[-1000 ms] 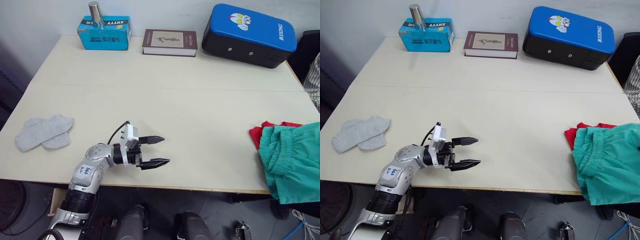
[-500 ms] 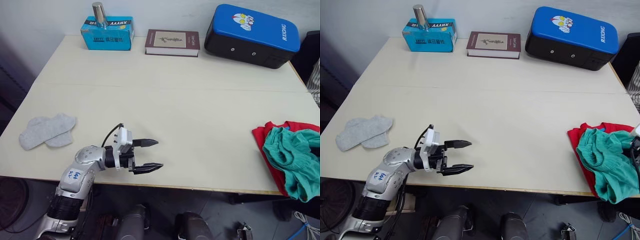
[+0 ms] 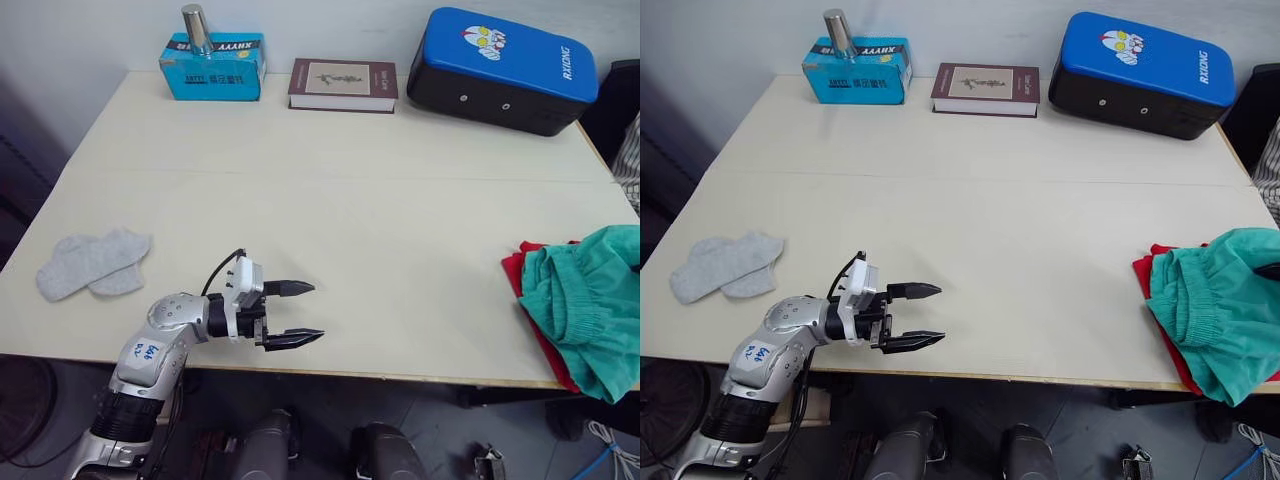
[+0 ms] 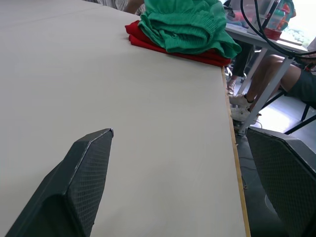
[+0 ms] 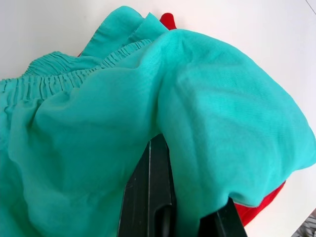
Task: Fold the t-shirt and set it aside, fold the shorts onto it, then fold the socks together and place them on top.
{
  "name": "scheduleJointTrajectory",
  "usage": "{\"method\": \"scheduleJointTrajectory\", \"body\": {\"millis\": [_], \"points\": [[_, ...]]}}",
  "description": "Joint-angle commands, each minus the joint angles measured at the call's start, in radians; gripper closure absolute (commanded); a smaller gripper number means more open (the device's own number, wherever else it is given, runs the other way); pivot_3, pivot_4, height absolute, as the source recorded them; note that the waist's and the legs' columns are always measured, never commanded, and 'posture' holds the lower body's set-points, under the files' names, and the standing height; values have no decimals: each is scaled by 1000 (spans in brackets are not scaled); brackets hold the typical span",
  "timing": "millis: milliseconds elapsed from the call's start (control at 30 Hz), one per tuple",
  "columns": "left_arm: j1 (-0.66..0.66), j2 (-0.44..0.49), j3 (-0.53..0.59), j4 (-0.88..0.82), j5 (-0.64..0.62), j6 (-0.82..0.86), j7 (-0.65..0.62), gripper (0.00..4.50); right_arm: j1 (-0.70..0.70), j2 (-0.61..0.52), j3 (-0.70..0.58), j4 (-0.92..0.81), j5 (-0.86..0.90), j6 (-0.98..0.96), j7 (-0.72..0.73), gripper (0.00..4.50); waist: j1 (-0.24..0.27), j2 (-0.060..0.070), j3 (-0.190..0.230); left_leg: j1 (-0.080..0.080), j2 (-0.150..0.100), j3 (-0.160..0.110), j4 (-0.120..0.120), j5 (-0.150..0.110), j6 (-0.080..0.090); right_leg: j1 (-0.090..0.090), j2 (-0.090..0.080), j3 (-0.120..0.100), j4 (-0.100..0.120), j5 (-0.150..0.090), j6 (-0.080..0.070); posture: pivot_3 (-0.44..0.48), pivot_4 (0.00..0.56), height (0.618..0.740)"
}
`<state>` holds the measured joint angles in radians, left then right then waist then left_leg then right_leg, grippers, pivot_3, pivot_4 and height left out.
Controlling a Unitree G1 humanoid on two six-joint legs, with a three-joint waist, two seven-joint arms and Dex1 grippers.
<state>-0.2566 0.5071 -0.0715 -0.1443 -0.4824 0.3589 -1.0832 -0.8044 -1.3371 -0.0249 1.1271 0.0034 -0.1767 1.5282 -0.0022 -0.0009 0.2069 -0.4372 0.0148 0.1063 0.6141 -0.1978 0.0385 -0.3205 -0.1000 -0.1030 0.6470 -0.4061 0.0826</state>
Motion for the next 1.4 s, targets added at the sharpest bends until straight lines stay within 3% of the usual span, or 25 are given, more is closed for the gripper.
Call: {"method": "scheduleJointTrajectory", "body": {"millis": [33, 200, 300, 667, 767, 867, 1000, 1100, 1167, 1300, 1400], "points": [[6, 4, 4, -7, -5, -15, -8, 19, -19, -17, 6, 44, -43, -20, -65, 4500, 1, 0, 0, 0, 0, 0, 0, 0, 0, 0, 0, 0, 0, 0, 0, 0, 150, 740], [0, 4, 4, 1, 3, -31, -10, 19, 59, 32, 17, 124, -102, -59, -298, 4500, 0, 0, 0, 0, 0, 0, 0, 0, 0, 0, 0, 0, 0, 0, 0, 0, 150, 740], [0, 3, 9, 0, 1, -38, -10, 0, 86, 52, -8, 147, -89, -31, -346, 3885, -1, 1, 0, 0, 0, 0, 0, 0, 0, 0, 0, 0, 1, 0, 0, 0, 150, 740], [11, 28, 37, -12, -8, -48, -14, 0, 293, -93, -197, 109, 42, -229, -306, 46, 0, 3, -1, 2, 0, 1, 1, 0, 0, 0, 0, 1, 5, 0, 0, 0, 150, 740], [21, 25, 101, -2, -15, -62, 34, 0, 335, -110, -315, 30, 156, -287, -234, 17, -4, 3, -1, 2, 0, 1, 1, 0, 0, 0, 0, 1, 5, 0, 0, 0, 150, 740], [41, 50, 146, 25, -2, -91, 32, 0, 403, -50, -410, -199, 267, -232, -204, 17, -24, 2, 0, 5, 1, 3, 0, 0, 0, 2, 0, 0, 5, 0, 0, 0, 150, 740], [75, 102, 197, 73, 4, -134, 4, 0, 678, 141, -520, -815, 406, 8, -316, 17, -27, -5, -1, 17, 5, 1, -2, -5, -5, 13, 2, -2, 2, -1, -1, 0, 150, 740], [106, 134, 271, 85, -25, -102, 37, 0, 827, 324, -449, -1225, 455, 100, -451, 17, -22, -5, -1, 15, 6, -3, -3, -8, -5, 13, 4, -1, 1, -1, -1, 0, 150, 740], [146, 146, 324, 84, -13, -123, 68, 0, 862, 432, -382, -1366, 431, 115, -533, 17, -17, -5, 0, 14, 5, -6, -3, -10, -6, 12, 4, -2, 2, -1, -1, 0, 150, 740], [308, 144, 482, 84, 19, -213, 141, 0, 947, 602, -233, -1485, 389, 57, -565, 17, -12, -6, -1, 14, 4, -6, -3, -12, -6, 12, 2, -1, 4, -1, -1, 0, 150, 740], [431, 116, 592, 77, 2, -241, 197, 0, 1002, 642, -153, -1522, 359, -23, -520, 17, -11, -7, -1, 14, 4, -6, -3, -16, -2, 13, 2, -1, 1, -1, -1, 0, 150, 740]]}}
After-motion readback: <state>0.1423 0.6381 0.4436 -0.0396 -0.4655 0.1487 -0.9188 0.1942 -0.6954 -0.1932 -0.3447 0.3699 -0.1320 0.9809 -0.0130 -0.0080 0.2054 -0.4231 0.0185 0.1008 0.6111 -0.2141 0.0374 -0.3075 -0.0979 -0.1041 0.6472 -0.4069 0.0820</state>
